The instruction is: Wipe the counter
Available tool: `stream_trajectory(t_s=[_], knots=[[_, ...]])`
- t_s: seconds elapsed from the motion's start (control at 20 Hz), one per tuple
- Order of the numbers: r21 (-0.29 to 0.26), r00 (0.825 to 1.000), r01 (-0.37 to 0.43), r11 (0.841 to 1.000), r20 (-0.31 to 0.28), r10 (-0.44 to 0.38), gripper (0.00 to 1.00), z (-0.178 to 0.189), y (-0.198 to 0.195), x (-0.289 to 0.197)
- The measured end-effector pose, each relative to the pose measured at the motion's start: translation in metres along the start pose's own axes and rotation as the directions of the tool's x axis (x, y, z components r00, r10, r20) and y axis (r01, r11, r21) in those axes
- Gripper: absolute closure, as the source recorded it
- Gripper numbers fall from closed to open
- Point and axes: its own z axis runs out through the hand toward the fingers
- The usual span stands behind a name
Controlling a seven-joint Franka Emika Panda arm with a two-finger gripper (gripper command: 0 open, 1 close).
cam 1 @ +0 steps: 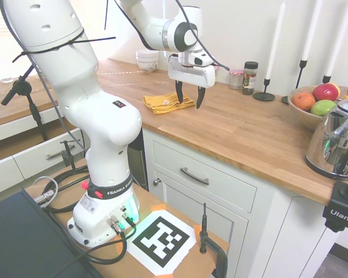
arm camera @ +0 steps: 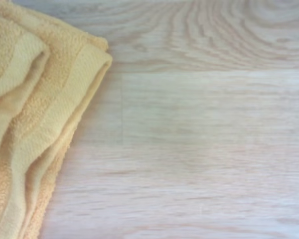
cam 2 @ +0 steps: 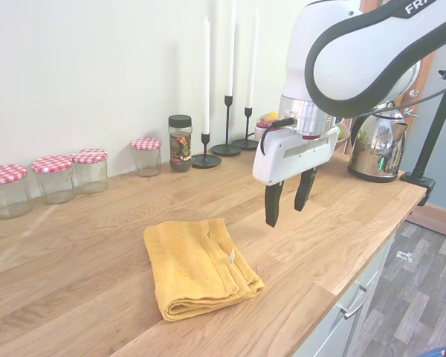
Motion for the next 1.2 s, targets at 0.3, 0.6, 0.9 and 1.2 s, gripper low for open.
stream_trajectory(t_s=[0.3, 0.6, 0.9, 1.2], knots=[[0.007, 1.000, 0.011, 1.000, 0.007, -0.011, 0.00, 0.000, -0.001, -0.001], [0.011, 0.999, 0.036, 0.999, 0.001, -0.036, 0.00, -0.003, -0.011, -0.006], [-0.004, 0.998, 0.064, 0.998, -0.026, -0.064, 0.00, 0.000, -0.039, -0.019], [-0.032, 0.994, 0.095, 0.995, -0.052, -0.096, 0.00, 0.009, -0.082, -0.043]])
